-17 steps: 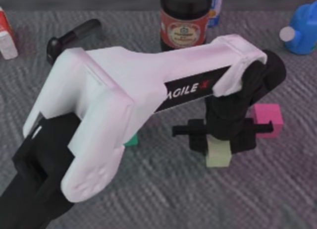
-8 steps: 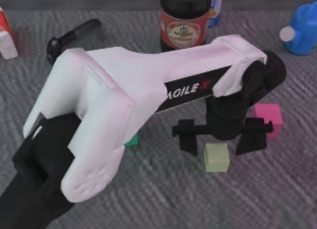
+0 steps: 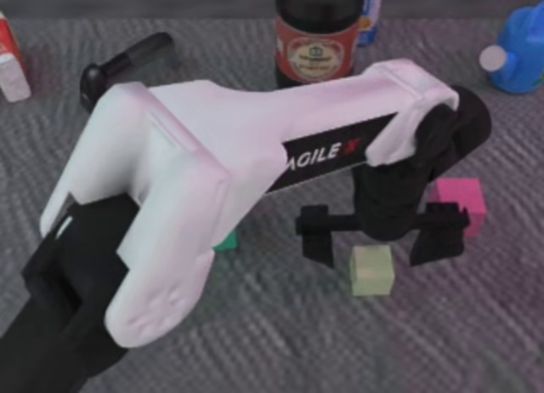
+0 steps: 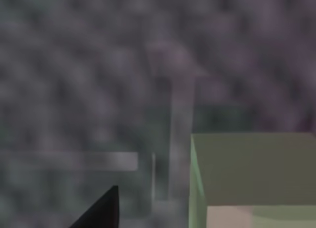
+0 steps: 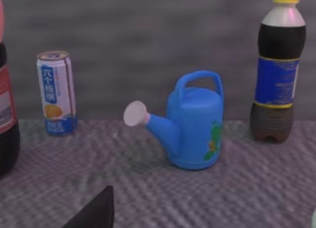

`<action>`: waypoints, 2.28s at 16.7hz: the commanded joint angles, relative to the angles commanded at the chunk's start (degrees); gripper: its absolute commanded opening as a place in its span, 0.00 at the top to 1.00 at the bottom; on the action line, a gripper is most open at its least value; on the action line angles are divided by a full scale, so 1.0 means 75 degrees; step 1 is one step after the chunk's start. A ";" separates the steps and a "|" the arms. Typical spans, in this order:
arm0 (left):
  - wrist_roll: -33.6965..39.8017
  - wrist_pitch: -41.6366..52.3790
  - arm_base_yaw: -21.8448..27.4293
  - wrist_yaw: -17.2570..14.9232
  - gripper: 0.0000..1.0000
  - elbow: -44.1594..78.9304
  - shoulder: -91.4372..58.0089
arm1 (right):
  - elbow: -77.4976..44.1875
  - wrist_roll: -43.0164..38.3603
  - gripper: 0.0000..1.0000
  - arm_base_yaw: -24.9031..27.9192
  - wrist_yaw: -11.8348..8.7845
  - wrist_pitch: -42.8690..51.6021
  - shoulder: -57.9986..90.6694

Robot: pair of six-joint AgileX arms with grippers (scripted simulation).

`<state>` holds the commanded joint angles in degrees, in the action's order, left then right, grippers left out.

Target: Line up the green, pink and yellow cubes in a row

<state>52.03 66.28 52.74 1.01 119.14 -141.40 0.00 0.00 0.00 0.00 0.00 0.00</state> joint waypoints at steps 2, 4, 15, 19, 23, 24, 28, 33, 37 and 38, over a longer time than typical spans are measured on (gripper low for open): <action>0.0023 0.0294 -0.0020 0.0003 0.00 0.0293 0.0003 | 0.0000 0.0000 0.00 0.0000 0.0000 0.0000 0.0000; 0.0048 0.0863 -0.0061 0.0001 0.00 0.0809 0.0034 | 0.0000 0.0000 0.00 0.0000 0.0000 0.0000 0.0000; 0.0008 0.1816 -0.0180 0.0019 0.00 0.1601 0.0348 | -0.0186 -0.0037 0.00 0.0044 -0.0008 0.0136 0.0189; -0.0197 0.0989 -0.0849 0.0090 0.00 0.0307 0.1698 | -0.1324 -0.0254 0.00 0.0261 -0.0021 0.0918 0.1364; -0.0691 -0.0409 -0.1981 0.0144 0.00 -0.2064 0.4281 | -0.3191 -0.0600 0.00 0.0574 -0.0007 0.2190 0.3571; -0.0873 -0.0815 -0.2304 0.0149 0.00 -0.2795 0.5076 | -0.3740 -0.0702 0.00 0.0667 -0.0002 0.2575 0.4280; -0.1879 -0.2596 -0.3664 0.0137 0.00 -0.6124 0.8578 | -0.5954 -0.1115 0.00 0.1050 0.0015 0.4175 0.7331; -0.3599 -0.4925 -0.5254 0.0082 0.00 -1.0439 1.2912 | -0.8649 -0.1626 0.00 0.1537 0.0022 0.6177 1.1105; -0.5030 -0.6627 -0.6218 0.0011 0.00 -1.3184 1.5748 | -1.0530 -0.1984 0.00 0.1875 0.0019 0.7513 1.3464; -0.5363 -0.7013 -0.6409 -0.0010 0.00 -1.3732 1.6331 | -1.0918 -0.2056 0.00 0.1942 0.0018 0.7770 1.3913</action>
<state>11.80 13.68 4.67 0.93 16.14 -18.92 -81.89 -15.42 14.57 0.14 58.28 104.34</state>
